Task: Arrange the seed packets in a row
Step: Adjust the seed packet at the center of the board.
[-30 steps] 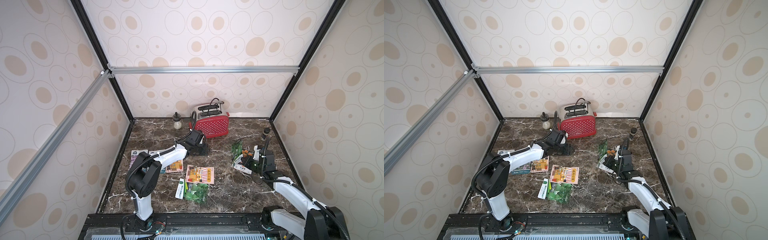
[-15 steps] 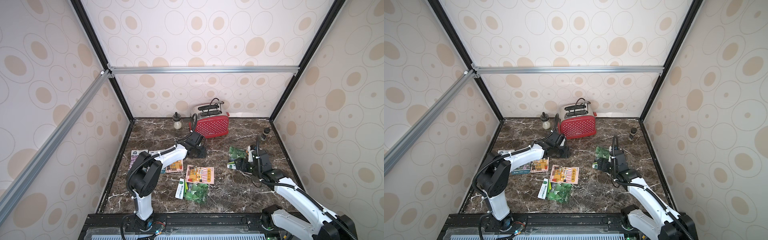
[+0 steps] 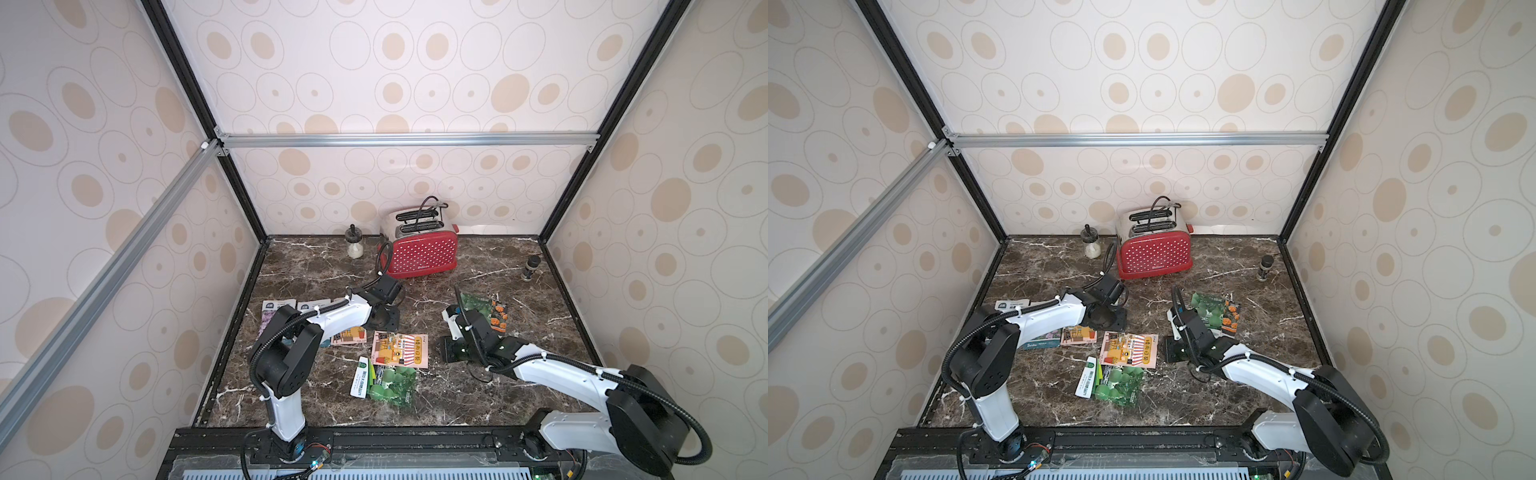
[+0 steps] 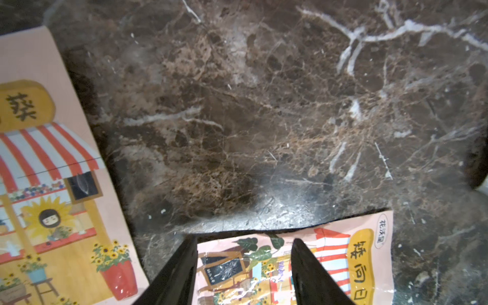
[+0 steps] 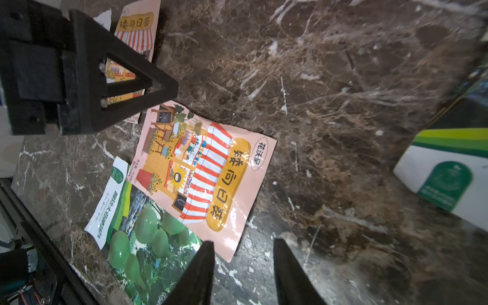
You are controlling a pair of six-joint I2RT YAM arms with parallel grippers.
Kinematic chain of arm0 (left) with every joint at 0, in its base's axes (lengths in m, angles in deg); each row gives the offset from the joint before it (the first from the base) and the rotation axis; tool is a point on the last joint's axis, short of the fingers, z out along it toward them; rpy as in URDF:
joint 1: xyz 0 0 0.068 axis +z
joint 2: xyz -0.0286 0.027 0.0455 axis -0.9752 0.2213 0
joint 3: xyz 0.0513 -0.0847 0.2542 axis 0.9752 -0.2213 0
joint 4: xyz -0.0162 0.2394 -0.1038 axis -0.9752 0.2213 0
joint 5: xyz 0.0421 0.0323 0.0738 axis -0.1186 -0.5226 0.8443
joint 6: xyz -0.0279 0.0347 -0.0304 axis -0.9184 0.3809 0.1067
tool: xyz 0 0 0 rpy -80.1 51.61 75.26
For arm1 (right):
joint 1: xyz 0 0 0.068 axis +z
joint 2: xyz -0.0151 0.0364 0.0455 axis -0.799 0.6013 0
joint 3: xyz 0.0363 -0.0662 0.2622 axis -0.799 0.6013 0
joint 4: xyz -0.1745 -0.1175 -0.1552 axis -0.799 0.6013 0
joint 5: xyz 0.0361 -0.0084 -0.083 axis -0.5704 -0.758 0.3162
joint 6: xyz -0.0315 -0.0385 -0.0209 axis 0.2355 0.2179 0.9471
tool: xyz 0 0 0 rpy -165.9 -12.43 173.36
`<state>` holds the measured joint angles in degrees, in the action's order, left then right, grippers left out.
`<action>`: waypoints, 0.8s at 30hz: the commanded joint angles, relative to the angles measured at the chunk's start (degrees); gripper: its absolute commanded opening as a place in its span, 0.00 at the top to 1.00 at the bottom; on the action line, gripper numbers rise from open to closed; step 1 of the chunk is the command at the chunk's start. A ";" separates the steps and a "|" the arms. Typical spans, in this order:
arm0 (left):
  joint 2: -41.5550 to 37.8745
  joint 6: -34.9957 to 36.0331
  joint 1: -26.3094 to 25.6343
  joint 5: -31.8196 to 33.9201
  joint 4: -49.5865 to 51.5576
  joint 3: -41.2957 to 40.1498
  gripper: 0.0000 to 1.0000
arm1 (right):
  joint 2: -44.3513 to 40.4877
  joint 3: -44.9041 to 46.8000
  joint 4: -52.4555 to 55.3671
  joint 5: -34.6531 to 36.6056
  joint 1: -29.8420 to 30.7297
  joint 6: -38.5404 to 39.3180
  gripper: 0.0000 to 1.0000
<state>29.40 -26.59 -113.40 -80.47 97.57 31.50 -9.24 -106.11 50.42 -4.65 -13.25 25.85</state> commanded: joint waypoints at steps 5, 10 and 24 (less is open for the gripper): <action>1.10 1.85 1.08 2.94 2.22 -0.21 0.43 | 5.83 0.16 -6.26 -3.99 2.20 -4.16 0.64; 2.18 2.19 1.18 2.60 2.39 0.04 0.43 | 9.32 -0.69 -7.55 -5.15 3.34 -4.99 0.67; 4.20 2.68 1.26 -0.25 2.02 -0.28 0.52 | 16.32 -5.54 -1.98 2.05 3.17 -3.45 0.78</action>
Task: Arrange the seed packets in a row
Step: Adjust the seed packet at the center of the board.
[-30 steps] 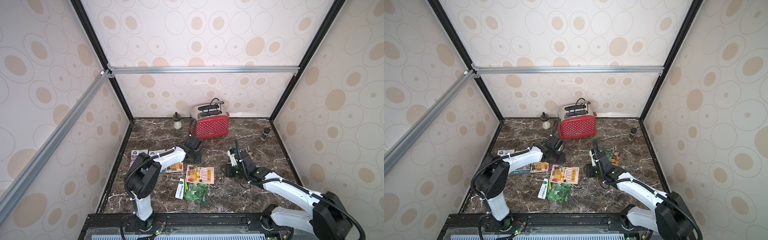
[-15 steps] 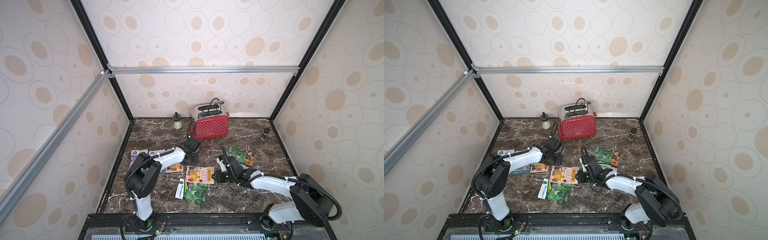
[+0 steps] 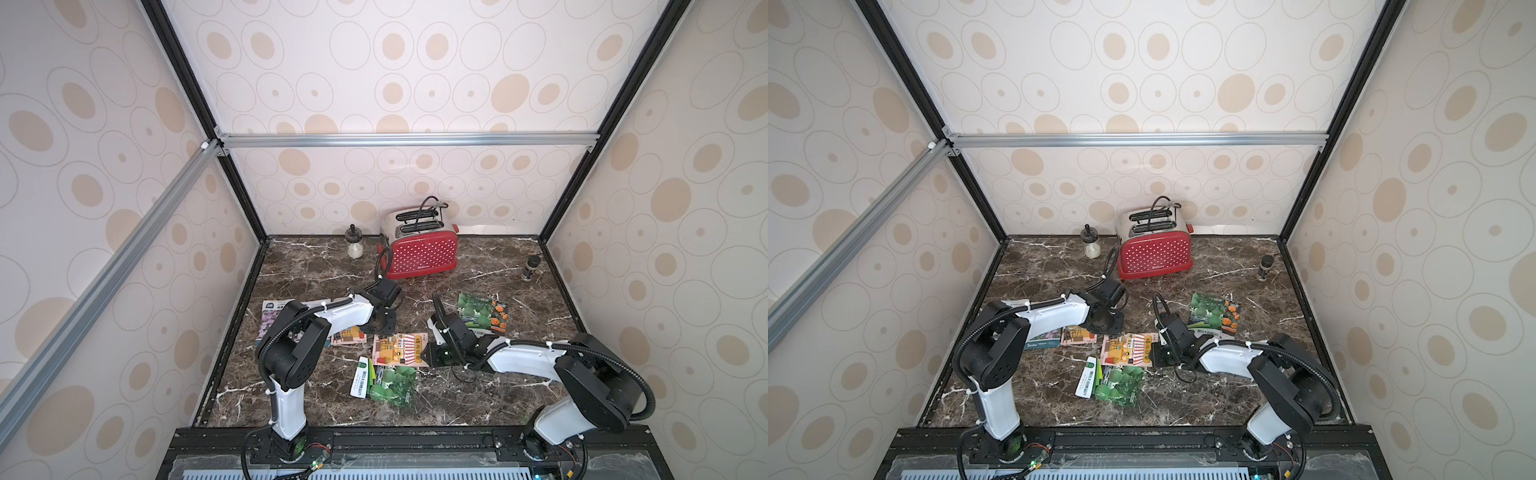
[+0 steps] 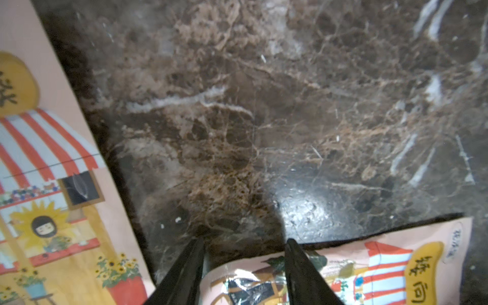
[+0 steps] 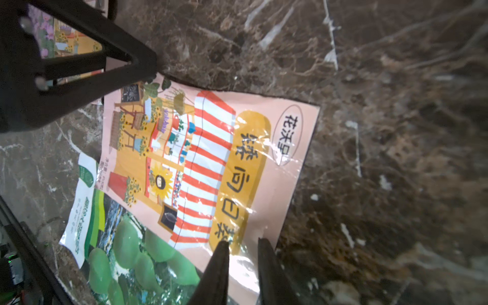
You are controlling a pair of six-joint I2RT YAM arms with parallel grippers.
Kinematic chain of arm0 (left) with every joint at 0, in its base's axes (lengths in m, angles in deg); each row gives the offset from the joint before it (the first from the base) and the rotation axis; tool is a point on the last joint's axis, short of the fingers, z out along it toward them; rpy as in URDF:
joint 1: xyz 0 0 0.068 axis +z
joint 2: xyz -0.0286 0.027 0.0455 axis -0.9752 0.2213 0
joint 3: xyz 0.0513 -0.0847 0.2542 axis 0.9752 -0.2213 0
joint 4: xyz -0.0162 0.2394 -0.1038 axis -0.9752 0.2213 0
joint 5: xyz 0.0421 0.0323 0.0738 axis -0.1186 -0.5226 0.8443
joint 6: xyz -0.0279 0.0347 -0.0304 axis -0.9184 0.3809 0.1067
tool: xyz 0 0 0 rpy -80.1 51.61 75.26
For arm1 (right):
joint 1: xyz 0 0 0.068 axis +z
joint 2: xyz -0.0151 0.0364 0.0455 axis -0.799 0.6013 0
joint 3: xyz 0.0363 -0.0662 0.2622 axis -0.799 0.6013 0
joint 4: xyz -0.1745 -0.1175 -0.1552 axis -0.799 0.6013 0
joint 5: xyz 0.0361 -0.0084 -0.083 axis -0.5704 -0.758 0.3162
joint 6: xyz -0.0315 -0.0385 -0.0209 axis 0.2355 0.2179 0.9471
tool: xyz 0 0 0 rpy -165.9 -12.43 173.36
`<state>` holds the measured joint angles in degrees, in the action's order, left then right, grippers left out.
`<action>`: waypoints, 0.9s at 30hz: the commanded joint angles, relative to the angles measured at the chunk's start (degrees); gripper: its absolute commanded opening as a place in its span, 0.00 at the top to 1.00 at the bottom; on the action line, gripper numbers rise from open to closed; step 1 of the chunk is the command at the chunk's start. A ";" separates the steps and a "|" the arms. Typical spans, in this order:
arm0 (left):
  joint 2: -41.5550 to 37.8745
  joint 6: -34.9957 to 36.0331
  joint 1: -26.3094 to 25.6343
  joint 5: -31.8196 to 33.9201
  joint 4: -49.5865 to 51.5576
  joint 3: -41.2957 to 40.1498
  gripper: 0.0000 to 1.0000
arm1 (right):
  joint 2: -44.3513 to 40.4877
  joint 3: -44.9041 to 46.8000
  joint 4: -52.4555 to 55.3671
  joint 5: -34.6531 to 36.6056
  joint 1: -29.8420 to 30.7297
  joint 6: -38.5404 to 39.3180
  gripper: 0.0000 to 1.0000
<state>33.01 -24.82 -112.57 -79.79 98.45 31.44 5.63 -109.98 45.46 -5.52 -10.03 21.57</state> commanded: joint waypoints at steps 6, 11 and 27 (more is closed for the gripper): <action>-0.34 0.85 0.37 -2.76 0.02 -1.34 0.59 | 2.82 -3.12 3.69 3.52 -2.95 2.65 0.80; -0.91 0.95 0.37 -4.84 -0.87 -2.13 0.64 | 4.48 -4.78 3.83 3.40 -5.48 4.72 0.80; -1.35 1.83 -1.47 -10.46 -3.36 -2.95 0.70 | 12.24 -11.91 2.42 1.68 -9.71 8.43 0.82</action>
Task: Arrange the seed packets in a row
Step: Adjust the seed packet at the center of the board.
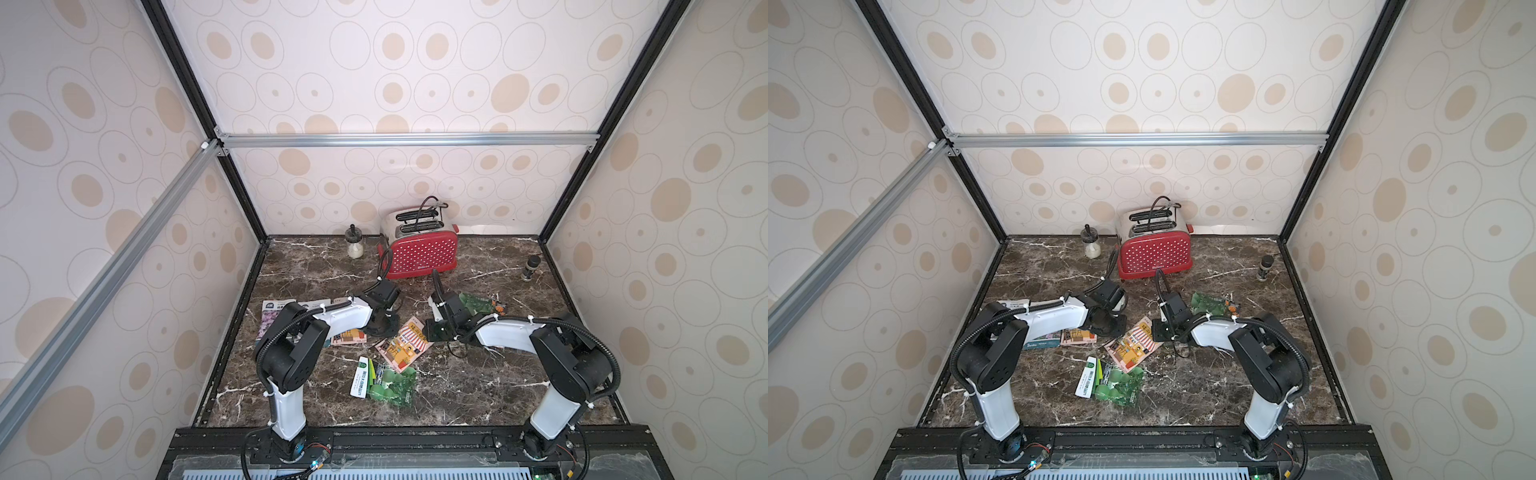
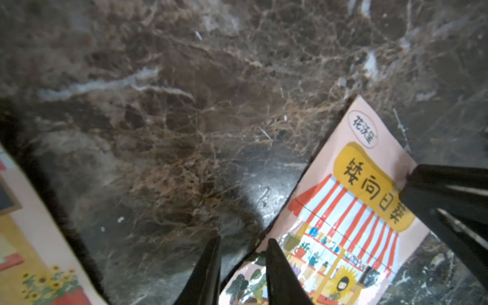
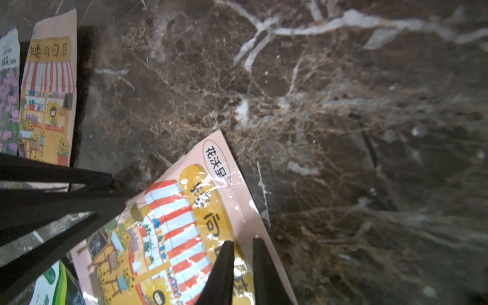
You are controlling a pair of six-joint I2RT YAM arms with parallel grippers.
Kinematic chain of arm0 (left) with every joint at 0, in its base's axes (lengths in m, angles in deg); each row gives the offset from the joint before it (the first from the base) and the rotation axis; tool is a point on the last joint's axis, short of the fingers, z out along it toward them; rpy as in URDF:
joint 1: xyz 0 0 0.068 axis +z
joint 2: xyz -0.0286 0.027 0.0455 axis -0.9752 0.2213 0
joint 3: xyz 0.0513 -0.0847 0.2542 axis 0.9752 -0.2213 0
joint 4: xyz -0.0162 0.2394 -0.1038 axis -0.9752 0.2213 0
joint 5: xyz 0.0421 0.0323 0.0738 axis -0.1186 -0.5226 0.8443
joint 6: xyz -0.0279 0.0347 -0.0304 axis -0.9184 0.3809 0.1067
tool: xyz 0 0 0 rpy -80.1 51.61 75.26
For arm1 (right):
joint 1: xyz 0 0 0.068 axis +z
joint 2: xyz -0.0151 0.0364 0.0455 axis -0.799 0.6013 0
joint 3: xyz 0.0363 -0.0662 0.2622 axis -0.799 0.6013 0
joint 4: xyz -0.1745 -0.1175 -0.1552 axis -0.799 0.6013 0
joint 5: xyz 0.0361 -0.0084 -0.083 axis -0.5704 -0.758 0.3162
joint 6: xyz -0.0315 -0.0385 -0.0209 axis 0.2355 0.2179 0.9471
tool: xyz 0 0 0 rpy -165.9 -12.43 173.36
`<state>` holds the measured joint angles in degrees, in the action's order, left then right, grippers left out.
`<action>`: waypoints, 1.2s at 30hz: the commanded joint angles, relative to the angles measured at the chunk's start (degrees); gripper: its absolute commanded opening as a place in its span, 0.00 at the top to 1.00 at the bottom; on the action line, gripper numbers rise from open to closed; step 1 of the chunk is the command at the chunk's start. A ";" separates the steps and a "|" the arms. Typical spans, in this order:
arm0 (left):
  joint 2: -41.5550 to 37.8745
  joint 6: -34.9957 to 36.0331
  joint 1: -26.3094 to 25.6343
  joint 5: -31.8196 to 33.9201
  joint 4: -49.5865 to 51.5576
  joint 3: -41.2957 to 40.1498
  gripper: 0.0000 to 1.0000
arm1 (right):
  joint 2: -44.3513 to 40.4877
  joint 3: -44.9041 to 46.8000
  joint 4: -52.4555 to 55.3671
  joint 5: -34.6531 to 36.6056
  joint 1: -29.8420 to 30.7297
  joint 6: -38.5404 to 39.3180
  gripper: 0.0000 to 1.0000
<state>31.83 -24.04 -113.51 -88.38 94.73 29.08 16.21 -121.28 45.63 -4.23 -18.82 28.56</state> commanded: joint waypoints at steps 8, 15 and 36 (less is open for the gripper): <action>1.32 1.30 -1.04 -4.31 -1.02 0.44 0.69 | 1.38 -1.78 -0.09 0.10 -2.06 1.98 0.82; 0.69 1.72 -1.04 -5.06 -1.16 1.15 0.67 | -5.64 -3.52 2.15 -0.40 -2.66 2.55 0.64; 0.42 2.75 -1.43 -7.45 -2.91 1.17 0.67 | -18.78 14.28 1.63 -5.91 -2.73 -11.06 0.65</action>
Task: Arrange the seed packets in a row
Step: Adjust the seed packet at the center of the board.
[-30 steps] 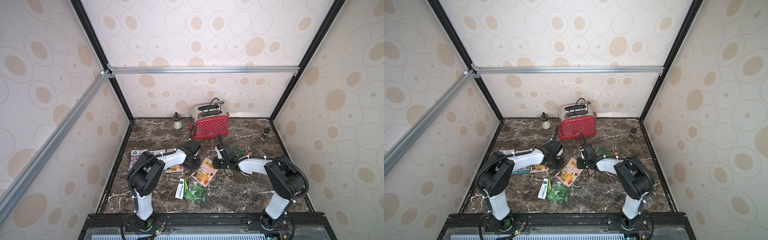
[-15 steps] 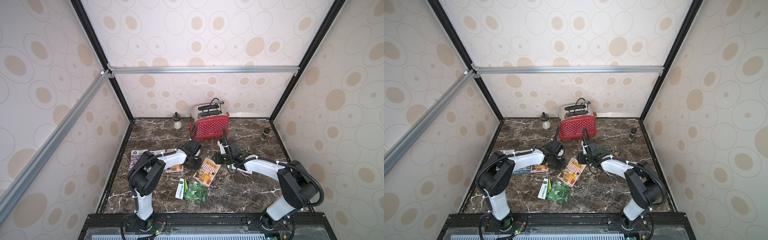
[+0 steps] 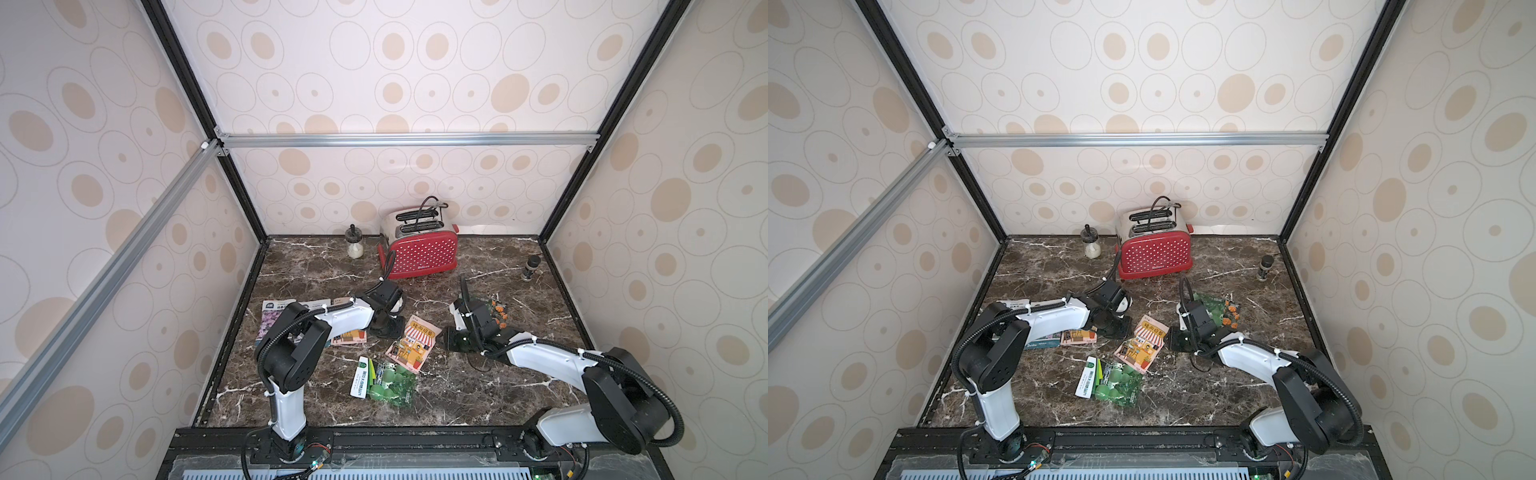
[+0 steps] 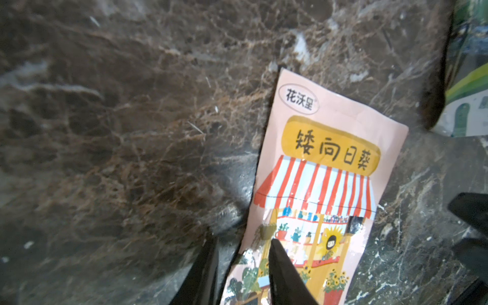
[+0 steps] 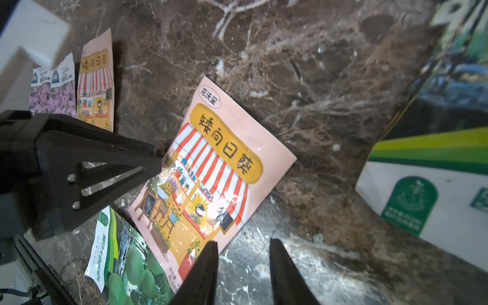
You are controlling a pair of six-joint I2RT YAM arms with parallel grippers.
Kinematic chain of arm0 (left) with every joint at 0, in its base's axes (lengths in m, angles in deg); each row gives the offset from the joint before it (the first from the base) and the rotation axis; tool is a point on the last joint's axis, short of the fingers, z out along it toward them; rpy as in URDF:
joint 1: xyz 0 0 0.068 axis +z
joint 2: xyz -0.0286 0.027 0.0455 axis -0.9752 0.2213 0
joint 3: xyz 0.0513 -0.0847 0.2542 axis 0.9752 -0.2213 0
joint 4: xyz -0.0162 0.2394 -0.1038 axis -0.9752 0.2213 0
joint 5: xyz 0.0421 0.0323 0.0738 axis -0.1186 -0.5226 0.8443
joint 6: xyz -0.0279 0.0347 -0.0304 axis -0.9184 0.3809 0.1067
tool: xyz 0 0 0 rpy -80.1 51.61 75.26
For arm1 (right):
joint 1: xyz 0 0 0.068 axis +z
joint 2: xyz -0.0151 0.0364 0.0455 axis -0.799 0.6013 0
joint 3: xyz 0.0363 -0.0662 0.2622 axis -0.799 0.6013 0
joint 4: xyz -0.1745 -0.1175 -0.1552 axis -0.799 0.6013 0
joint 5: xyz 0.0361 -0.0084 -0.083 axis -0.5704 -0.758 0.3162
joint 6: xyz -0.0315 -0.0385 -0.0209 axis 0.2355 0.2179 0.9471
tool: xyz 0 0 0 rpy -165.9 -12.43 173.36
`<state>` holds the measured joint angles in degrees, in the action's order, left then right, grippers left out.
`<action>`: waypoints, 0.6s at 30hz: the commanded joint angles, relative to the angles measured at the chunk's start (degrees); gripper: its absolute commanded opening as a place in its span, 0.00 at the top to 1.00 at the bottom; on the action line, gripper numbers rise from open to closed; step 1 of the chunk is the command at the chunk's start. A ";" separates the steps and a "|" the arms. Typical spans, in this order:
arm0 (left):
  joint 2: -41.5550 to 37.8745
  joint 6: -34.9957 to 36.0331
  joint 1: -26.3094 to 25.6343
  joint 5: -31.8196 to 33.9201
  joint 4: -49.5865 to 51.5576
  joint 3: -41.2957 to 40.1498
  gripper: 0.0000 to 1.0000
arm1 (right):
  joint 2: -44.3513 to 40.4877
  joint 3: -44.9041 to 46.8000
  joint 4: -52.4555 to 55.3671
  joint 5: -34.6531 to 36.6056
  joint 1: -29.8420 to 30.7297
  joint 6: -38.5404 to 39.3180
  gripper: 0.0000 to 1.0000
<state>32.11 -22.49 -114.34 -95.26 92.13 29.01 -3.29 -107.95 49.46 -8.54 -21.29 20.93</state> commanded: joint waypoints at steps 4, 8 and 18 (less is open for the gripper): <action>0.00 0.89 -0.83 -0.40 -0.57 0.82 0.70 | 1.77 4.03 -7.15 -2.31 -0.25 -7.61 0.68; 0.06 0.70 -0.91 0.05 -0.82 0.71 0.73 | 4.71 5.23 -11.63 -4.38 -0.24 -10.87 0.69; -0.17 0.54 -0.94 -0.54 -1.87 -0.09 0.88 | 10.82 5.71 -20.60 -5.81 1.23 -15.34 0.73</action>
<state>32.11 -22.60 -114.86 -95.44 90.71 28.92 5.47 -102.74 30.46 -14.20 -20.88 8.24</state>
